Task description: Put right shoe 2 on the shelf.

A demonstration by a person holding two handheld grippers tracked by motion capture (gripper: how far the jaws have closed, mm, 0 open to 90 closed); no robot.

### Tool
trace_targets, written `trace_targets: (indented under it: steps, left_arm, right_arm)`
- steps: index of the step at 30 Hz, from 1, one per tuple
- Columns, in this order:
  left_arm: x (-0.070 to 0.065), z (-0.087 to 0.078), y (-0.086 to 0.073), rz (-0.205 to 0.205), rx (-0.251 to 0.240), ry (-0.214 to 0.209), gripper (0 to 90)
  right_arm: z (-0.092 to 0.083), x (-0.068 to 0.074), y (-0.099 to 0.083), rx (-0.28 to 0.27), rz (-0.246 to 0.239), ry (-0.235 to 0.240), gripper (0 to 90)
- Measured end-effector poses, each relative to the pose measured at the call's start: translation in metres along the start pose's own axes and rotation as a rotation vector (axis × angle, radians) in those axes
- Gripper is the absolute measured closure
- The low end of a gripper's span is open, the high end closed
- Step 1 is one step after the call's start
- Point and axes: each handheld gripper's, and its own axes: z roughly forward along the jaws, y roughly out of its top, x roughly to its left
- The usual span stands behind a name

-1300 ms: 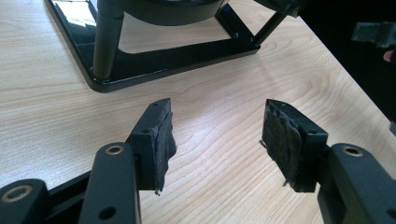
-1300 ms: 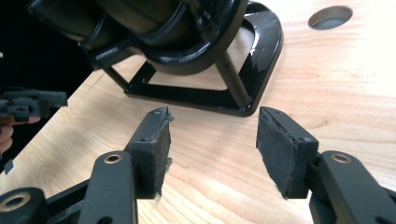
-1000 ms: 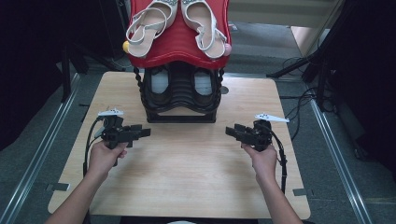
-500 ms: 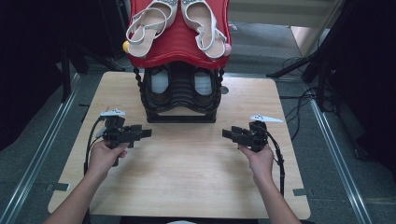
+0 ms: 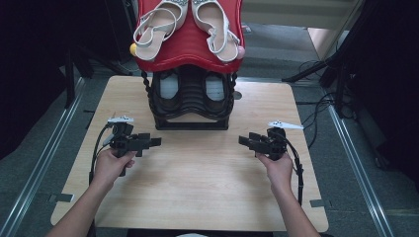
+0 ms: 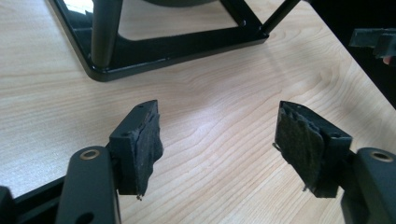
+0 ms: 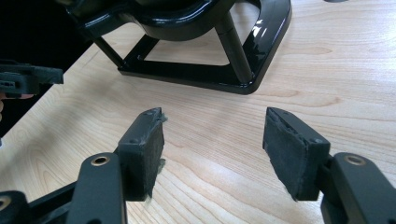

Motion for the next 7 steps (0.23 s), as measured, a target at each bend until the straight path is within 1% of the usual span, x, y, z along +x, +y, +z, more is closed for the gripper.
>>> trace_targets:
  steps: [1,4,7]
  left_arm:
    - [-0.0001,0.0009,-0.0002,0.000,0.004,-0.001,30.8]
    - [-0.0008,0.0021,-0.0002,0.000,0.009,-0.001,29.6]
    - [-0.0003,0.0035,-0.0001,-0.010,0.015,-0.005,28.6]
  right_arm:
    - [0.0004,0.0004,-0.0001,0.004,-0.001,0.000,39.3]
    - [0.0013,0.0012,0.0001,0.011,-0.024,-0.008,38.7]
    - [-0.0003,0.0004,0.0014,0.005,-0.049,-0.027,37.6]
